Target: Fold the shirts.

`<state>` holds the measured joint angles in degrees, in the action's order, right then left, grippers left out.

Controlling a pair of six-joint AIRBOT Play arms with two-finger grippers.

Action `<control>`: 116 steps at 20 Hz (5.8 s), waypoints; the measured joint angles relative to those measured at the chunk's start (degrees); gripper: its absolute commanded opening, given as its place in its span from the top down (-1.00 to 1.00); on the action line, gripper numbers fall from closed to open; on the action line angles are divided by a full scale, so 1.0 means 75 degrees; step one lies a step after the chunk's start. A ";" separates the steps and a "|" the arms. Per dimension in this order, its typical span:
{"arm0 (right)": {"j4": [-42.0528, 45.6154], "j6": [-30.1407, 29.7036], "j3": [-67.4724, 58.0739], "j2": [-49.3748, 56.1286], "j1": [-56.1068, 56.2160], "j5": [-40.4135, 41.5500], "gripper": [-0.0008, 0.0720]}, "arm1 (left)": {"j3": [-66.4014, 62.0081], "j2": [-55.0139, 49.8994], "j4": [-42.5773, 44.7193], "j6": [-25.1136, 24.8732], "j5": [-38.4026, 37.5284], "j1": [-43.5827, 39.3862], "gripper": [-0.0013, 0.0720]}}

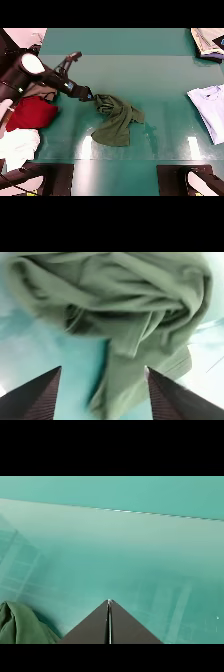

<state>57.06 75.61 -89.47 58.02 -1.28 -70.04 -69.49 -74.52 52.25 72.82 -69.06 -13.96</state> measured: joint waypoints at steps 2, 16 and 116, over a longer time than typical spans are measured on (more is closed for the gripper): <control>0.0000 0.0000 0.0000 0.0000 0.0000 -0.0003 0.93 | 0.0650 -0.0175 -0.0857 -0.0335 0.0504 0.0009 -0.73; -0.0026 0.0003 0.0682 -0.0003 0.0140 -0.0831 0.45 | 0.0807 -0.0577 -0.2279 -0.1084 0.1247 -0.0393 0.88; 0.0452 -0.0431 0.3821 0.0501 -0.1157 -0.1533 -0.02 | 0.3541 0.0181 0.0137 -0.1137 0.0361 0.3045 -0.50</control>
<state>60.45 72.38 -60.82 61.78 -9.96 -81.54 -42.94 -73.17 53.28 64.29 -66.35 8.88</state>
